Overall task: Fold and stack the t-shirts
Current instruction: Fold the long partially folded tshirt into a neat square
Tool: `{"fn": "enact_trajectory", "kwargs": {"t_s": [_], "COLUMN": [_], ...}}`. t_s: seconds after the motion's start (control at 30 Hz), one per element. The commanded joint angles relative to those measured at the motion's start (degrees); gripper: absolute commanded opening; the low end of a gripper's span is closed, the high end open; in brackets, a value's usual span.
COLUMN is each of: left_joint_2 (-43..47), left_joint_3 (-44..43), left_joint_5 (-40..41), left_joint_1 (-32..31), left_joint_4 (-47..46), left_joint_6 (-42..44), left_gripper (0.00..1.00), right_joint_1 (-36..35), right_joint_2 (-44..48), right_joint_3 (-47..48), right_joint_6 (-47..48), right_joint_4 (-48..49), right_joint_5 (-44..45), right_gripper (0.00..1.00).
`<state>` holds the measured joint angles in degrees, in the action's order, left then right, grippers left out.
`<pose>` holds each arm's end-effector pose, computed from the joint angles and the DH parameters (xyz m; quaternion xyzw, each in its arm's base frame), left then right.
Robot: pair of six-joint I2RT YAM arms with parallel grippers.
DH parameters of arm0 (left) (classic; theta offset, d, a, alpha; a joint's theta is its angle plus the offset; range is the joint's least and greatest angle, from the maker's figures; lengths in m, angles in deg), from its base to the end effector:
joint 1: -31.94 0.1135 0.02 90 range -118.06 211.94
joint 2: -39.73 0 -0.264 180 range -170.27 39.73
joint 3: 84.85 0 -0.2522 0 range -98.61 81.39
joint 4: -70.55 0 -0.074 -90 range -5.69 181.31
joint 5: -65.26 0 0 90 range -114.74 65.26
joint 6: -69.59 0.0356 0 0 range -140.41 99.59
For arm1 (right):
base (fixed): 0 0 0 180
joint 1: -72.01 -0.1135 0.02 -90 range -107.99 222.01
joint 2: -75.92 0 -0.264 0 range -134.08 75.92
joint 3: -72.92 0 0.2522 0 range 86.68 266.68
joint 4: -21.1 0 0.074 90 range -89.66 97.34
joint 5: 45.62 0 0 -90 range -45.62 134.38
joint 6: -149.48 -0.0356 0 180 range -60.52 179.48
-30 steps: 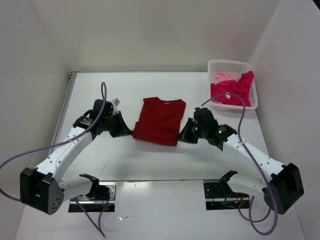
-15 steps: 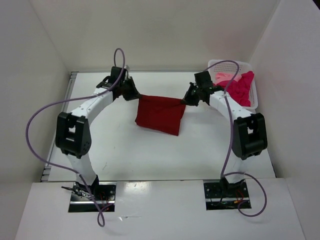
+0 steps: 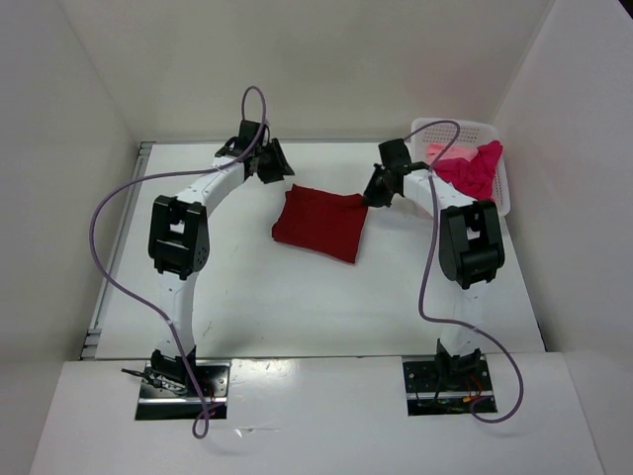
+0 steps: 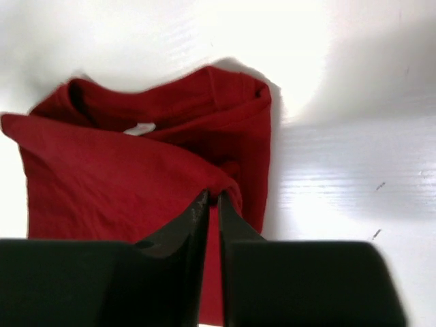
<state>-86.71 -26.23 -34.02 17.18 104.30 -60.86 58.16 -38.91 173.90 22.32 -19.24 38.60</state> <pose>0.4947 -0.1363 0.2352 -0.1658 0.8842 -0.2642 0.3478 0.4261 0.1087 0.2040 0.1768 0.9339 0.1755 0.2565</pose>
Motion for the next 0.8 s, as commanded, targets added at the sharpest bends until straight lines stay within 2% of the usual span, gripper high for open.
{"fn": "enact_trajectory", "kwargs": {"t_s": [0.0, 0.1, 0.17, 0.23, 0.27, 0.33, 0.4, 0.57, 0.77], "left_joint_2": [1.07, 3.36, 6.93, 9.9, 11.77, 13.5, 14.29, 14.3, 13.77], "left_joint_3": [-6.72, -5.97, 0.56, 6.14, 11.03, 18.02, 24.63, 30.42, 35.98], "left_joint_5": [1.19, -0.5, -4.14, -6.96, -7.86, -10.33, -12.16, -12.17, -12.17], "left_joint_1": [0.34, 0.34, -0.05, -2.27, -3.34, -5.93, -6.16, -6.16, -4.85], "left_joint_4": [-2.41, -2.41, -5.18, -7.13, -8.66, -10.9, -13.31, -16.36, -19.85], "left_joint_6": [1.99, 2.54, 2.22, 1.43, 1.43, -0.06, -1.38, -2.44, -3.36], "left_gripper": [0.55, 0.58, 0.5, 0.38, 0.36, 0.33, 0.31, 0.31, 0.31], "right_joint_1": [0.57, 0.57, -0.34, -0.95, -1.18, -3.39, -6.23, -9.01, -9.01], "right_joint_2": [0.3, 0.94, 3.4, 6.02, 6.79, 8.65, 9.18, 7.22, 6.06], "right_joint_3": [7.04, 9.27, 8.94, 6.13, 4.69, -0.48, -5.61, -10.74, -16.4], "right_joint_6": [1.22, 1.83, 2.44, 2.12, 1.39, 0.59, -0.98, -3.51, -4.41], "right_joint_4": [0.39, -0.82, -1.11, -0.4, 0.51, 3.15, 7.01, 13.19, 16.34], "right_joint_5": [1.9, 1.9, 1.9, 0.57, -0.29, -3.66, -5.21, -12.3, -11.35], "right_gripper": [0.24, 0.35, 0.38, 0.39, 0.35, 0.16, 0.02, 0.01, 0.01]}}
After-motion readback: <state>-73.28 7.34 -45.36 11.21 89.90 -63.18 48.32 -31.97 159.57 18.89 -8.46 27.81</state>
